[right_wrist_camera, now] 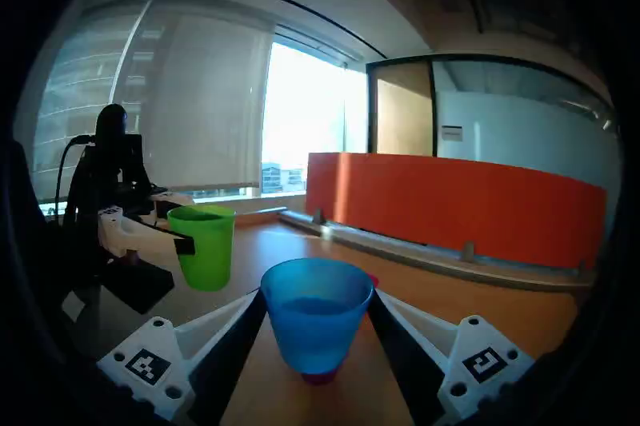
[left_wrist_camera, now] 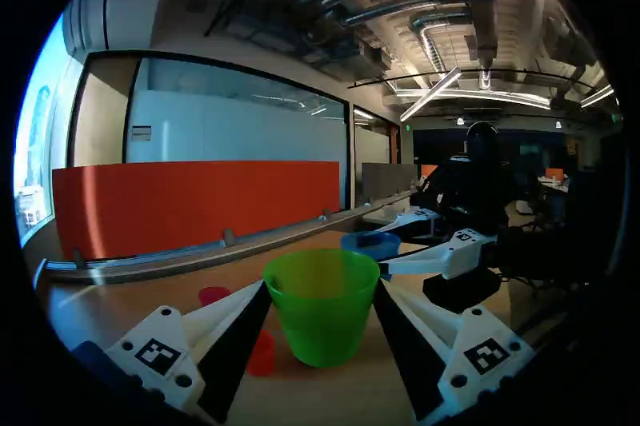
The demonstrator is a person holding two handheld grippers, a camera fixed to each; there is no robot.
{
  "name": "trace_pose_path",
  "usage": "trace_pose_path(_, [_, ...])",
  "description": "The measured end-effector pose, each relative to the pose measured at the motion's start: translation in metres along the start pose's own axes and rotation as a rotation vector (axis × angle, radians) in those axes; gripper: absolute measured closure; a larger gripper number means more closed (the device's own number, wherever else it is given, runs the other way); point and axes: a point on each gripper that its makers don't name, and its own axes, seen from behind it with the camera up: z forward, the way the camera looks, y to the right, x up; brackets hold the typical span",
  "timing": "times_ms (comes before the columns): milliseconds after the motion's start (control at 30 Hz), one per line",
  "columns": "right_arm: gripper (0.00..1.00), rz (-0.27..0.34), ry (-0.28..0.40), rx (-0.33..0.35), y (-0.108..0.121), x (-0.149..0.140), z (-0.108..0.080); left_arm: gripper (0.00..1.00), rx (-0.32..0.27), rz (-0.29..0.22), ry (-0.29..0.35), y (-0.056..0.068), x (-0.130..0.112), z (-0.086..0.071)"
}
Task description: Pour water
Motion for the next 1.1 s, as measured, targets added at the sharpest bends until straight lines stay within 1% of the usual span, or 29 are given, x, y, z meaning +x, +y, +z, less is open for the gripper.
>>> trace_pose_path(300, [0.09,-0.012,-0.002,-0.003,0.005,0.003,0.000,0.13,-0.010,0.002,-0.020,-0.002,-0.007,0.003])
trace_pose_path(400, [0.09,-0.027,-0.005,-0.005,0.007,0.005,0.002,0.13,-0.013,0.014,-0.033,-0.003,-0.010,0.003])
trace_pose_path(500, [0.09,-0.051,-0.004,-0.002,0.008,0.009,0.004,0.13,-0.020,0.026,-0.039,-0.002,-0.013,0.003])
trace_pose_path(700, [0.09,-0.104,0.002,0.015,0.007,0.017,0.008,0.13,-0.040,0.030,-0.052,0.001,-0.019,0.006])
trace_pose_path(1100, [0.09,-0.225,0.014,0.050,0.007,0.033,0.016,0.13,-0.055,0.010,-0.061,0.001,-0.026,0.009])
